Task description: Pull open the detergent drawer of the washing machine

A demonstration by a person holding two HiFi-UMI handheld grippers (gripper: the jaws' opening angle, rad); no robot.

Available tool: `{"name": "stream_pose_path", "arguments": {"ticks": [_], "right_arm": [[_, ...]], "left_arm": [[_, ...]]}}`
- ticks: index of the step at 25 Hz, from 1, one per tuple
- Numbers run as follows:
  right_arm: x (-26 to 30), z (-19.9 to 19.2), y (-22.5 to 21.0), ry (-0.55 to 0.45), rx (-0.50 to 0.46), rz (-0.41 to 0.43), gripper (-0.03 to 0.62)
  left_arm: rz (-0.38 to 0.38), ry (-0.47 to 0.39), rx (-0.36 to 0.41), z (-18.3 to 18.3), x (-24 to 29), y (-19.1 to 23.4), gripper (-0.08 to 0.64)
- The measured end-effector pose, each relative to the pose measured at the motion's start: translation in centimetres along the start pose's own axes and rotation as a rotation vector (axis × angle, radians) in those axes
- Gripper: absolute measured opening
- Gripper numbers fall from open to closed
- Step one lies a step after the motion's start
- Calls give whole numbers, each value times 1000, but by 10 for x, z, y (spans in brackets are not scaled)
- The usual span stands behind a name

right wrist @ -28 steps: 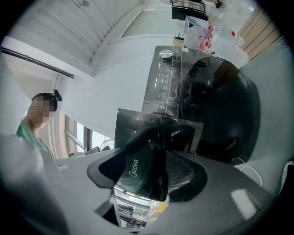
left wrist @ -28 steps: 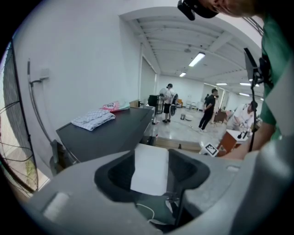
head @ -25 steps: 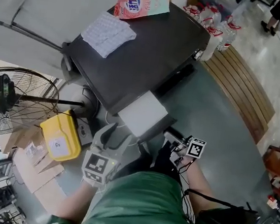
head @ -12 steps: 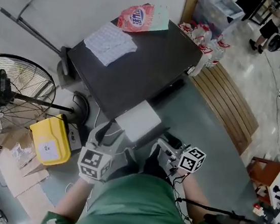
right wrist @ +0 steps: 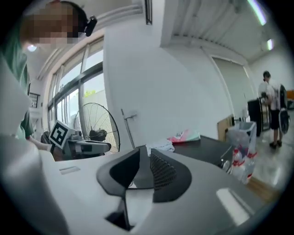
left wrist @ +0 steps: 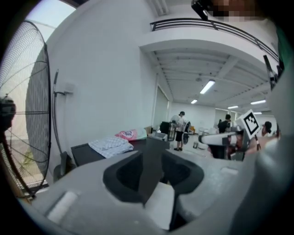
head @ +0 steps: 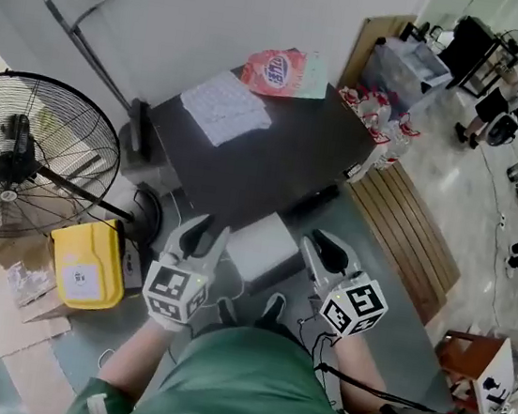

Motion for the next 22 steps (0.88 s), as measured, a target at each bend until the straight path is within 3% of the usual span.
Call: {"name": "stream_pose_path", "arguments": {"ticks": [4,12,22], "right_arm": [[8,45,18,-78,-131,13,74],[8,103,38,-203,-247,-70,74],[6,110,43,-232,-323,-123,74]], "left_arm": [[22,-105,14,36,-3,7,75],[19,-205,62,80,-13,3,-2],[22,-271,112,109,-25,0,-2]]}}
Point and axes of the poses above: the fingertips, and each gripper's own axes: x forward along the fingers, y to its left, z out of its top, the point moved 5 cm from there along -x, backward along the fingers, and after that the axes turned 4 degrees about -y, right-handed, at the moved point
